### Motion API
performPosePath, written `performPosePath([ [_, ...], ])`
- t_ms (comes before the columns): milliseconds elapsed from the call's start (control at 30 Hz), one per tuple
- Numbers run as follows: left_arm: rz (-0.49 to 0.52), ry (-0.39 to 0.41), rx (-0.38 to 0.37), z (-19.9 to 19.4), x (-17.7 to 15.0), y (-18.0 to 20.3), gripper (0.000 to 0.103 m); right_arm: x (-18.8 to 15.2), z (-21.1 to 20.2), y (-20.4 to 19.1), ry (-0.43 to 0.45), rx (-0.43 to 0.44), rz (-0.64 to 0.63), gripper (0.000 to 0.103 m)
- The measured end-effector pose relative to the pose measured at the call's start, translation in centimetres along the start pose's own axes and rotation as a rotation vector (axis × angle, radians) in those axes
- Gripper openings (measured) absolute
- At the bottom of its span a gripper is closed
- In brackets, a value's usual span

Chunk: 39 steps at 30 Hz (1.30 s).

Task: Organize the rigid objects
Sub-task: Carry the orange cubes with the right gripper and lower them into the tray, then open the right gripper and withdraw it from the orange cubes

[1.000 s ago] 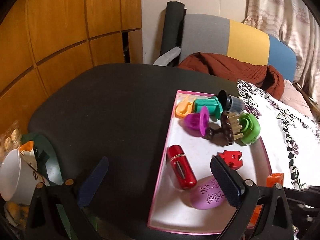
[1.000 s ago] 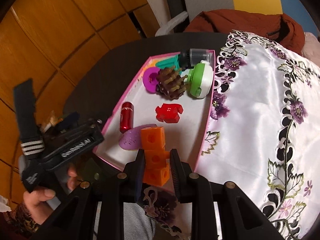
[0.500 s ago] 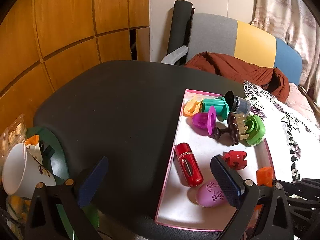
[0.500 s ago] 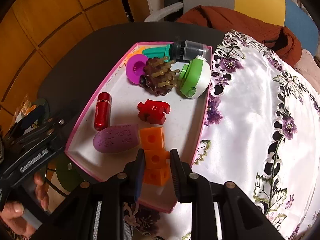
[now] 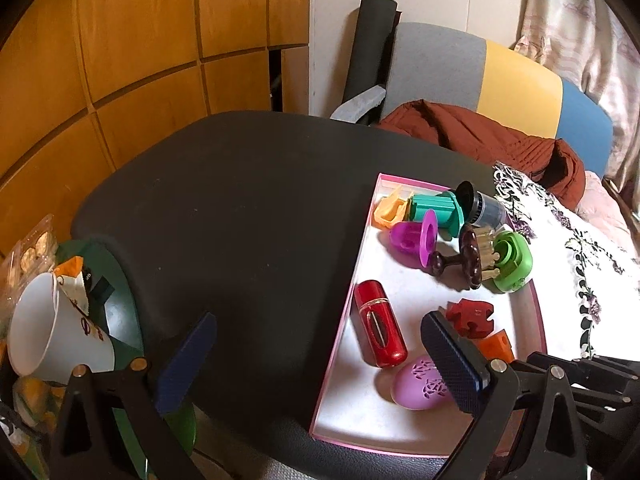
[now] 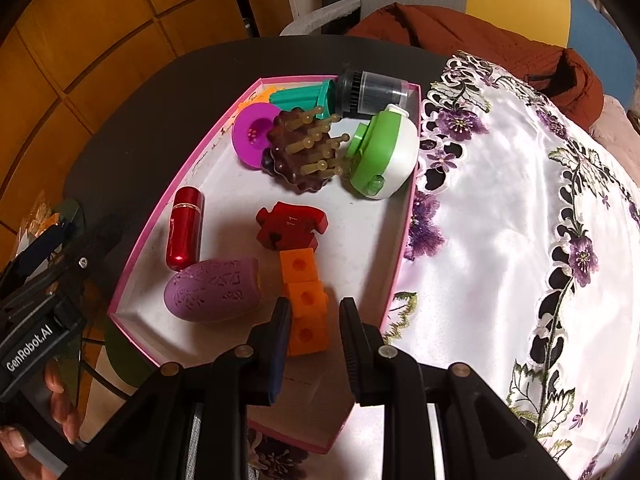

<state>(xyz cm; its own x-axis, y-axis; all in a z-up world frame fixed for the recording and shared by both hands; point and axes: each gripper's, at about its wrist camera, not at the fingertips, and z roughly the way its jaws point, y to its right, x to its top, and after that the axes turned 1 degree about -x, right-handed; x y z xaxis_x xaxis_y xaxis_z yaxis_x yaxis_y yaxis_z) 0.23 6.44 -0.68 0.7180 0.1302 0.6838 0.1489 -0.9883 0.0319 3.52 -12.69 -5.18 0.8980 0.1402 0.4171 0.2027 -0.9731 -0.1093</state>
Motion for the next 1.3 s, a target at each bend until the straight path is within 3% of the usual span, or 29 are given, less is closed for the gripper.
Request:
performPosePath([
  [333,0.013,-0.015,-0.030,-0.4,0.1,-0.1,0.103,-0.9,-0.4,-0.3,-0.021,0.013,0.002,0.024],
  [433,-0.003,0.000,-0.037,-0.7,0.1,-0.3,0.103,-1.3,-1.3,0.3,0.007,0.031,0.047,0.024],
  [600,0.001,0.004,-0.012,-1.1,0.4,0.1,0.103,-1.0,-3.4,1.5,0.103,0.057,0.141,0.039],
  [767,0.048,0.003,0.045,-1.7,0.7,0.9,0.103,-0.4,-4.7,1.4,0.180,0.033,0.135,0.045],
  [833,0.076,-0.005,0.066,-1.9,0.8,1.2,0.103,-0.2,-5.1,1.1,0.209,0.024,0.130,0.051],
  [900,0.102,-0.021,0.070,-1.9,1.0,1.4,0.103,-0.1,-5.4,0.7,0.238,-0.004,0.126,0.066],
  [967,0.116,-0.025,0.080,-2.0,1.0,1.6,0.103,0.0,-5.6,0.4,0.258,-0.046,0.125,0.072],
  [1300,0.108,0.010,0.068,-3.4,1.7,1.2,0.103,0.4,-5.4,-0.5,0.278,-0.171,0.145,0.073],
])
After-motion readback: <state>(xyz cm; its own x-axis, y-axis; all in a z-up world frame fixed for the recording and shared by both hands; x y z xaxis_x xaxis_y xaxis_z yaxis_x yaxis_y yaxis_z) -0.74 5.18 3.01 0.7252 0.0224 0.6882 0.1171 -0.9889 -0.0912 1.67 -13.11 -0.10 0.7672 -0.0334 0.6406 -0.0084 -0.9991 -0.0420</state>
